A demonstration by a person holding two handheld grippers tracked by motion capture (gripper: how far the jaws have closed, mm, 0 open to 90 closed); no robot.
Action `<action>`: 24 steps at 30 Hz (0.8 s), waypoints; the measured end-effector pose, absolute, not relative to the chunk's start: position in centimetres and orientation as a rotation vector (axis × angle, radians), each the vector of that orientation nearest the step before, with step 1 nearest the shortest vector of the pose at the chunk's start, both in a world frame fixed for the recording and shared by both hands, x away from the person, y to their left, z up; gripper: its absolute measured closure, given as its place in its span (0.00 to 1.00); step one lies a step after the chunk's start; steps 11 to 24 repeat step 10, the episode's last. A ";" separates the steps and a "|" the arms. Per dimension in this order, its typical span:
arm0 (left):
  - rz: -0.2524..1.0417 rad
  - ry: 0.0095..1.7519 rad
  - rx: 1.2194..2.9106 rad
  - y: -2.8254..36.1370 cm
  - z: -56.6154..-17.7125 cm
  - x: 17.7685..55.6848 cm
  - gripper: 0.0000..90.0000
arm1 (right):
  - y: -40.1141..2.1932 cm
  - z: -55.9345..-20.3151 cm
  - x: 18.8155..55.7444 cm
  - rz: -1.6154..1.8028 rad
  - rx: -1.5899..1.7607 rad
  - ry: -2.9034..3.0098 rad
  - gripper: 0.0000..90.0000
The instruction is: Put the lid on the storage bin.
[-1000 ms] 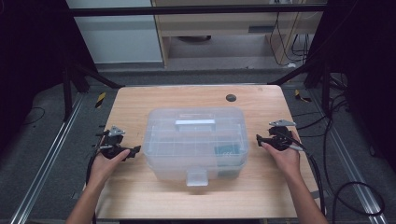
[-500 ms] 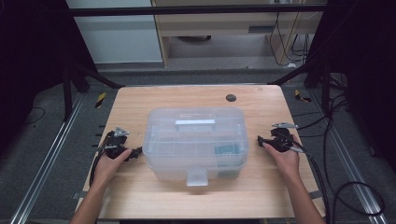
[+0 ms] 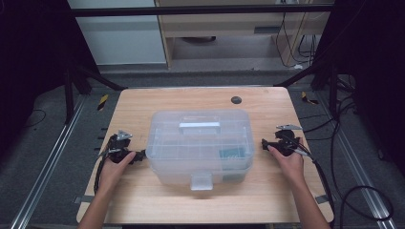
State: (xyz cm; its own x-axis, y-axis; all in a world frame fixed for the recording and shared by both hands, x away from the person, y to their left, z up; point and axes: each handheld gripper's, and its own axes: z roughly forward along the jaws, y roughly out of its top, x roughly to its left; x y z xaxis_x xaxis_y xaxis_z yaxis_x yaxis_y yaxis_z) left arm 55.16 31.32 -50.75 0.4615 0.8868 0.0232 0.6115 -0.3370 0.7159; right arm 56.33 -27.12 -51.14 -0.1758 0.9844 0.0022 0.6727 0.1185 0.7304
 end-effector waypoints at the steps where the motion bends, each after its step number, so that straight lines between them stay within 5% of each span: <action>1: 0.555 1.255 2.065 31.3 -50.8 55.1 0.00 | -26.9 -51.2 56.3 0.829 1.607 1.904 0.04; 24: 0.581 1.325 2.031 31.0 -50.8 54.6 0.00 | -26.3 -51.2 55.5 0.821 1.606 1.908 0.02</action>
